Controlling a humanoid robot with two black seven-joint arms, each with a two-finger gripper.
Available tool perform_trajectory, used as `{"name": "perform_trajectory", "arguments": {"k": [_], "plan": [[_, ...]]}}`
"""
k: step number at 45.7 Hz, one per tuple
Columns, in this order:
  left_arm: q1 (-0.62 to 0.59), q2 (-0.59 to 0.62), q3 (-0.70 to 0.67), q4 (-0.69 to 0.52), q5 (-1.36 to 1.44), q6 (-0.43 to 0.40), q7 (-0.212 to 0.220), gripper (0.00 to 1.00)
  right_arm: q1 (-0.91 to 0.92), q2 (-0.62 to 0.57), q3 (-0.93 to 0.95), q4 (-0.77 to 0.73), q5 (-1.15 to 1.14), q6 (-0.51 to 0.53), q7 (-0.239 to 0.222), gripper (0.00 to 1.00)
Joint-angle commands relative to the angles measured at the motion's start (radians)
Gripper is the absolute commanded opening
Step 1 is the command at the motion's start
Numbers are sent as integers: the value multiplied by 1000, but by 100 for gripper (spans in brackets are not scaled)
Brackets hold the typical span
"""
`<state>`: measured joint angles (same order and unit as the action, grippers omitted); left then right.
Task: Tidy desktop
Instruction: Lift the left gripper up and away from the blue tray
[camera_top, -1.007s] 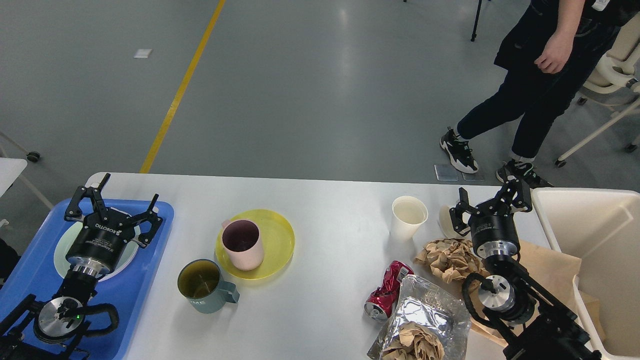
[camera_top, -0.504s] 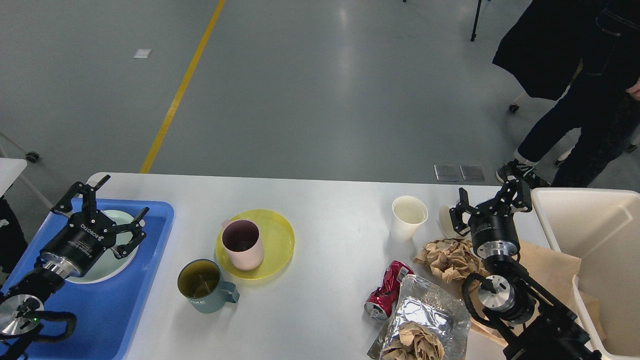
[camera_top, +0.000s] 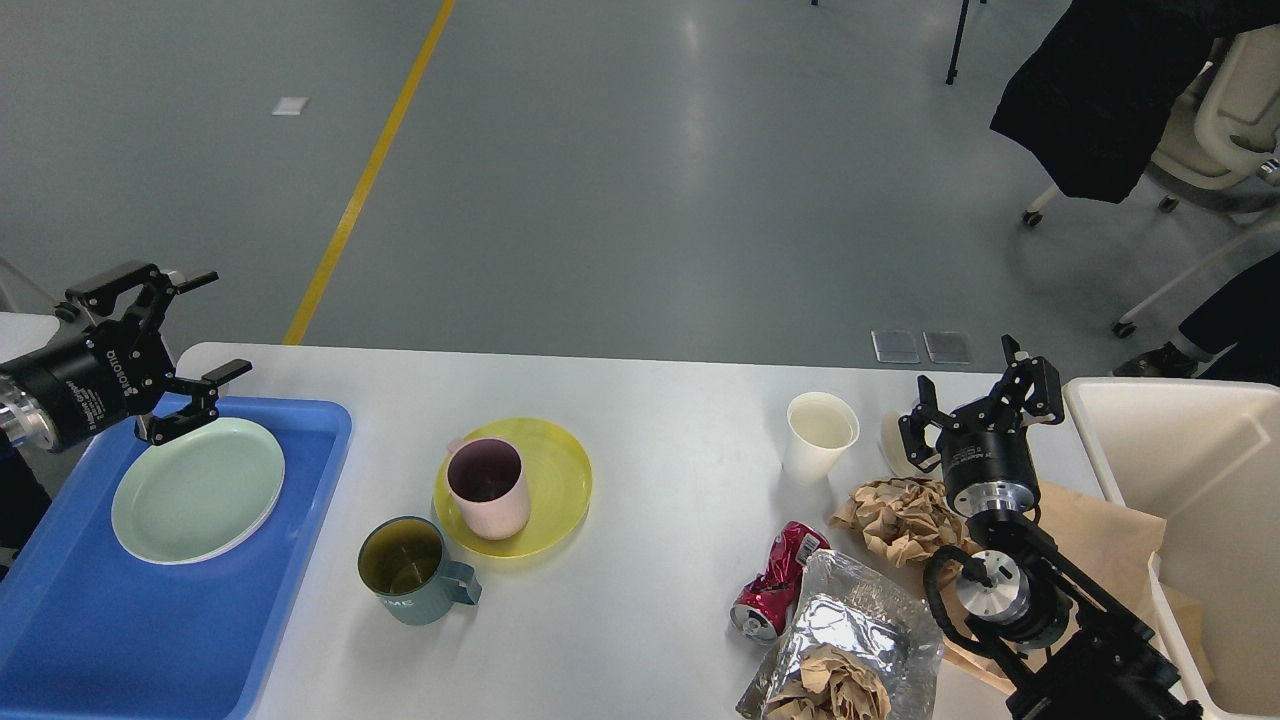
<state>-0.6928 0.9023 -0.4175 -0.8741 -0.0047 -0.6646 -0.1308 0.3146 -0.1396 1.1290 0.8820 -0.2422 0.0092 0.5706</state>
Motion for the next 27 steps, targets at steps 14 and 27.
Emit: {"name": "perform_trajectory", "arguments": {"k": [14,27], "plan": [[-648,26,871,-8,2,-58,7,97,0,0,0,0,0,0,0,100],[-1203,-193,1520,-37,0,-122,8,97,0,0,0,2,0,0,0,100]]}}
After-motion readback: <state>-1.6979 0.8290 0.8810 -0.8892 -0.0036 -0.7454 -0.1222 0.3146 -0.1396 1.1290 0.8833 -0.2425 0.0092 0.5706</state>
